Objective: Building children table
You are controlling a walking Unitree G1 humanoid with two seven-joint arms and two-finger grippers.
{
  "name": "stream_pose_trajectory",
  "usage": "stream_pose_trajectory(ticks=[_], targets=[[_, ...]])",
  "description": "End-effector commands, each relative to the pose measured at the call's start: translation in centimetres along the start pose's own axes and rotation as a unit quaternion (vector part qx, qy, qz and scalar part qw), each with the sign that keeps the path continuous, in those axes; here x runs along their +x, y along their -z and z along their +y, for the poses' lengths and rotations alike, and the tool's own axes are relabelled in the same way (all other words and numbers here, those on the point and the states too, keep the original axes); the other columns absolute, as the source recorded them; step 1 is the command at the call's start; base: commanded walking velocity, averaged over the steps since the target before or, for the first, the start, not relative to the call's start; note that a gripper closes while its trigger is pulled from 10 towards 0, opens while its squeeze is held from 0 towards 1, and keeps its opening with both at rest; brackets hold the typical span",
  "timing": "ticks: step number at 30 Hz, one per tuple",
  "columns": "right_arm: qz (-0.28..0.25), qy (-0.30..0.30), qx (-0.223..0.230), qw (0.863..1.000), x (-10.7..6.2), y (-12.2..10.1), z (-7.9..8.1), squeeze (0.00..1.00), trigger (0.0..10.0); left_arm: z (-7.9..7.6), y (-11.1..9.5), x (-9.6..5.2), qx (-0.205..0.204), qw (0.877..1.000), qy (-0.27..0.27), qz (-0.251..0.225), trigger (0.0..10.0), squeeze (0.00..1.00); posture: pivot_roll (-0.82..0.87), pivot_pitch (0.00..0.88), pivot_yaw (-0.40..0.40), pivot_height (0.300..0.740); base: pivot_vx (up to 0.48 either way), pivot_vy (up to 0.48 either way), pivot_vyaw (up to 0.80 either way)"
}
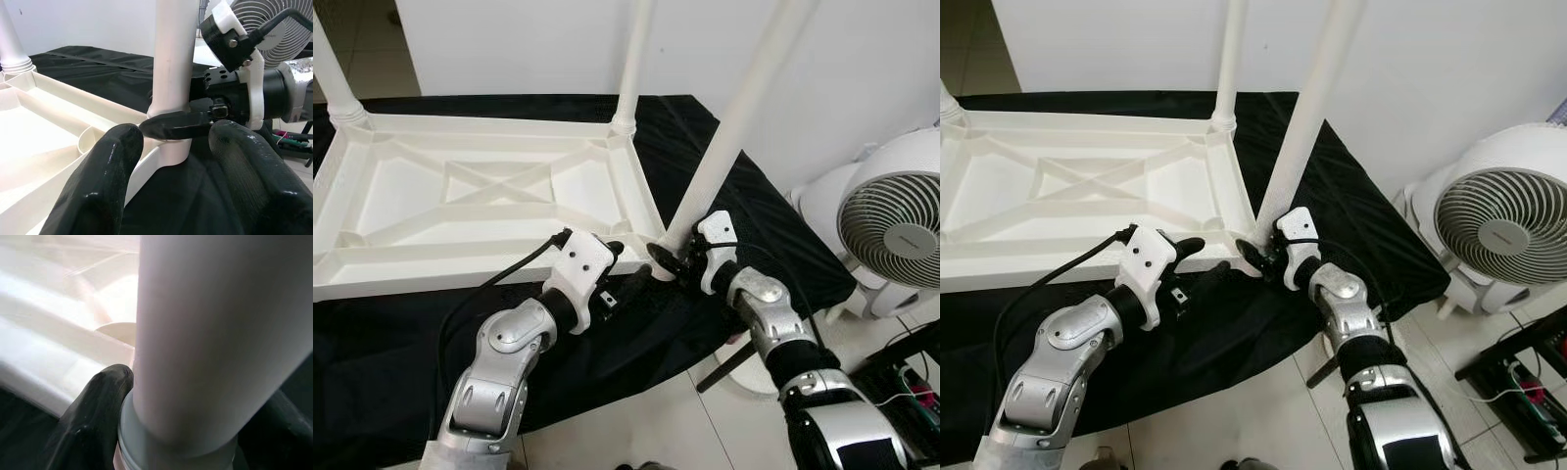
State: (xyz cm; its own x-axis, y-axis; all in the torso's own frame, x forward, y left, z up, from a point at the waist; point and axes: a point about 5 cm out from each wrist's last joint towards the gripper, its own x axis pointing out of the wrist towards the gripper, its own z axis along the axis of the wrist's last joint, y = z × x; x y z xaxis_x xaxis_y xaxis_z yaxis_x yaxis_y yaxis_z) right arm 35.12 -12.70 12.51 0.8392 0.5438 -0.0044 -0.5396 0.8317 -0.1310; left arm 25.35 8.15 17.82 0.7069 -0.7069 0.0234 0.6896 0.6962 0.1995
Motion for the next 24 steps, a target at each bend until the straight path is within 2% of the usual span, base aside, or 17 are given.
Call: stream_pose_trajectory(ticks=[1, 2, 3, 6, 8, 9, 10, 13, 17, 22, 23, 24], targets=[[0.049, 0.118, 0.041, 0.991, -1.0, 2.0, -0.5, 0.00, 10.0, -0.2, 0.0, 0.2, -0.008, 0.999, -0.033, 0.000, 10.0, 0.00, 0.10, 0.077, -0.145, 0.740, 0.000, 0.000, 0.00], [0.049, 0.118, 0.041, 0.991, -1.0, 2.0, -0.5, 0.00, 10.0, -0.2, 0.0, 0.2, -0.008, 0.999, -0.033, 0.000, 10.0, 0.00, 0.10, 0.077, -0.145, 0.740, 0.000, 0.000, 0.00], [0.045, 0.181, 0.058, 0.981, -1.2, 2.0, 0.3, 0.00, 10.0, -0.3, 0.0, 0.2, -0.009, 0.999, -0.031, -0.001, 10.0, 0.00, 0.10, 0.075, -0.142, 0.740, 0.000, 0.000, 0.00], [0.045, 0.208, 0.062, 0.975, -1.3, 2.0, 0.8, 0.00, 10.0, -0.3, 0.0, 0.2, -0.009, 1.000, -0.029, -0.001, 10.0, 0.00, 0.10, 0.073, -0.141, 0.740, 0.000, 0.000, 0.00], [0.043, 0.265, 0.072, 0.961, -1.6, 1.9, 1.4, 0.00, 10.0, -0.3, 0.1, 0.3, -0.009, 1.000, -0.027, -0.001, 10.0, 0.00, 0.10, 0.071, -0.141, 0.740, 0.000, 0.000, 0.00], [0.043, 0.265, 0.072, 0.961, -1.6, 1.9, 1.4, 0.00, 10.0, -0.3, 0.1, 0.3, -0.009, 1.000, -0.027, -0.001, 10.0, 0.00, 0.10, 0.071, -0.141, 0.740, 0.000, 0.000, 0.00], [0.044, 0.281, 0.081, 0.955, -1.7, 1.9, 2.2, 0.00, 10.0, -0.4, 0.1, 0.3, -0.009, 1.000, -0.026, -0.001, 10.0, 0.00, 0.10, 0.070, -0.141, 0.740, 0.000, 0.000, 0.00], [0.036, 0.287, 0.085, 0.953, -1.8, 1.5, 2.7, 0.00, 10.0, -0.4, 0.0, 0.3, -0.009, 1.000, -0.024, -0.002, 10.0, 0.00, 0.10, 0.068, -0.144, 0.740, 0.000, 0.000, 0.00], [0.020, 0.292, 0.072, 0.954, -2.1, 0.8, 1.9, 0.00, 10.0, -0.5, 0.1, 0.2, -0.010, 1.000, -0.024, -0.001, 10.0, 0.00, 0.10, 0.065, -0.145, 0.740, 0.000, 0.000, 0.00], [0.029, 0.298, 0.062, 0.952, -2.6, 0.9, 1.8, 0.00, 10.0, -0.4, 0.0, 0.3, -0.011, 1.000, -0.023, -0.003, 10.0, 0.00, 0.10, 0.062, -0.146, 0.740, 0.000, 0.000, 0.00], [0.033, 0.302, 0.061, 0.951, -2.8, 0.9, 1.8, 0.05, 10.0, -0.4, 0.0, 0.3, -0.010, 1.000, -0.023, -0.003, 10.0, 0.00, 0.09, 0.061, -0.145, 0.740, 0.000, 0.000, 0.00], [0.033, 0.302, 0.061, 0.951, -2.8, 0.9, 1.8, 0.05, 10.0, -0.4, 0.0, 0.3, -0.010, 1.000, -0.023, -0.003, 10.0, 0.00, 0.09, 0.061, -0.145, 0.740, 0.000, 0.000, 0.00]])
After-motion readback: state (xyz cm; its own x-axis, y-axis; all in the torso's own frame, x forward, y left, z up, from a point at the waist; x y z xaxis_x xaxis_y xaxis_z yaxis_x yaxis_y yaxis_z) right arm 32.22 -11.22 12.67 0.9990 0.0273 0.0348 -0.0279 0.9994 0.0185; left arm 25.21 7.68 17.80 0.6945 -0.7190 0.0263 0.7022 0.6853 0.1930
